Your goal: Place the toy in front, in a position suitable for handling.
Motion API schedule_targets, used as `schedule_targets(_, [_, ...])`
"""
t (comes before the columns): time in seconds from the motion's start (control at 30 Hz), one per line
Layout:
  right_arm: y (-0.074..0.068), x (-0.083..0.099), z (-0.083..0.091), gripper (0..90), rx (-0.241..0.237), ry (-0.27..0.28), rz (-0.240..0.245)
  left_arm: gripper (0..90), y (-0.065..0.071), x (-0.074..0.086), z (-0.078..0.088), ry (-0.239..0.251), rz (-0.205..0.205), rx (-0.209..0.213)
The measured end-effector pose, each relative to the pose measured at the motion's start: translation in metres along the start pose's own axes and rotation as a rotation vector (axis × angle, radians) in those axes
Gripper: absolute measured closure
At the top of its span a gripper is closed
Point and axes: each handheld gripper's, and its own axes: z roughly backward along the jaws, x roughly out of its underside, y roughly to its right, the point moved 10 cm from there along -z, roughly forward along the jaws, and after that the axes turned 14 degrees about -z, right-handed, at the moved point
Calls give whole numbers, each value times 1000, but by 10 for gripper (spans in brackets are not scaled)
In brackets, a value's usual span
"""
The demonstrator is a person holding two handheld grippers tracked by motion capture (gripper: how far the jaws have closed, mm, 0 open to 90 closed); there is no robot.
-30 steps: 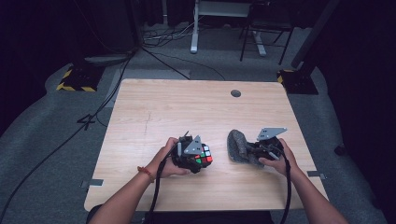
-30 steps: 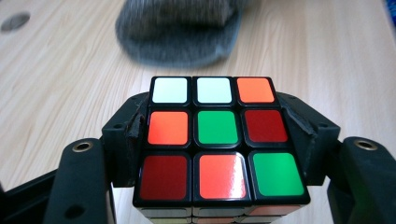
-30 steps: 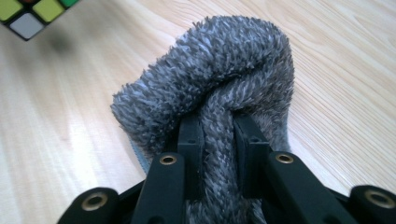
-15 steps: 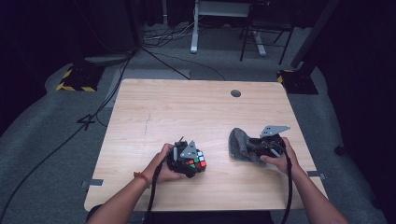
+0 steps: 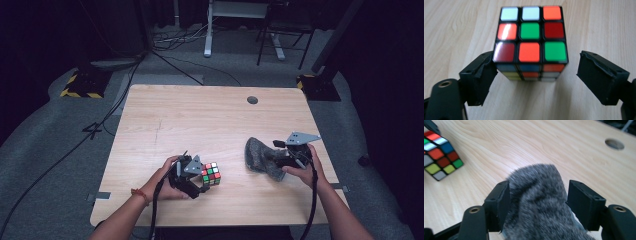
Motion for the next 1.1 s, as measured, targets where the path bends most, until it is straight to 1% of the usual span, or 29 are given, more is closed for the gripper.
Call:
schedule_targets(0.07, [-14, -4, 4, 350, -37, 14, 24, 155, 3, 0, 1, -2, -3, 3])
schedule_targets(0.1, [-19, -5, 5, 350, -50, 19, 37, 159, 6, 0, 2, -1, -7, 10])
schedule_targets(0.13, [-28, -7, 6, 350, -69, 23, 54, 166, 8, 0, 3, 1, -5, 20])
schedule_targets(0.2, [-42, -7, 5, 349, -94, 20, 75, 204, 11, 0, 5, -2, -19, 25])
schedule_targets(0.23, [-47, -7, 4, 349, -106, 17, 86, 214, 15, 0, 6, 0, -20, 32])
schedule_targets(0.3, [-62, -5, 2, 345, -132, 2, 119, 231, 19, 1, 7, -10, -27, 38])
schedule_targets(0.37, [-74, -1, -3, 344, -164, -8, 129, 236, 24, 1, 8, -15, -38, 57])
schedule_targets(0.4, [-79, 1, -6, 345, -170, -20, 140, 255, 26, 1, 8, -18, -46, 62])
schedule_targets(0.43, [-85, 4, -10, 344, -175, -32, 152, 262, 29, 0, 8, -11, -38, 71])
schedule_targets(0.47, [-90, 8, -14, 344, -185, -46, 162, 262, 31, 0, 8, -9, -42, 81])
schedule_targets(0.53, [-98, 14, -22, 343, -195, -71, 179, 266, 34, -3, 8, 6, -38, 86])
schedule_targets(0.57, [-102, 18, -26, 339, -204, -87, 186, 251, 36, -5, 7, 23, -20, 86])
schedule_targets(0.63, [-108, 26, -34, 339, -223, -120, 195, 256, 39, -10, 6, 49, -12, 106])
schedule_targets(0.67, [-110, 29, -36, 337, -230, -130, 194, 270, 42, -13, 5, 53, -20, 114])
schedule_targets(0.73, [-112, 35, -41, 337, -235, -151, 207, 276, 47, -16, 1, 40, -35, 134])
schedule_targets(0.8, [-113, 38, -43, 338, -240, -158, 210, 296, 52, -17, -3, 25, -51, 152])
schedule_targets(0.83, [-114, 40, -44, 340, -243, -163, 212, 290, 52, -18, -4, 21, -63, 150])
schedule_targets(0.87, [-114, 41, -45, 340, -241, -167, 215, 291, 52, -19, -4, 23, -64, 144])
schedule_targets(0.9, [-115, 42, -46, 347, -247, -169, 214, 280, 48, -19, -4, 18, -62, 119])
schedule_targets(0.93, [-116, 44, -46, 349, -257, -178, 222, 245, 44, -18, -4, 19, -62, 95])
schedule_targets(0.97, [-116, 45, -47, 348, -249, -179, 237, 233, 40, -18, -2, 27, -54, 80])
schedule_targets(1.0, [-116, 46, -48, 347, -250, -182, 240, 224, 35, -18, -1, 43, -38, 69])
schedule_targets(1.03, [-118, 47, -48, 347, -260, -181, 232, 194, 31, -19, 1, 61, -28, 56])
schedule_targets(1.07, [-119, 47, -49, 348, -259, -179, 237, 147, 27, -20, 2, 70, -31, 48])
schedule_targets(1.1, [-119, 48, -50, 348, -256, -182, 243, 157, 22, -21, 2, 69, -58, 32])
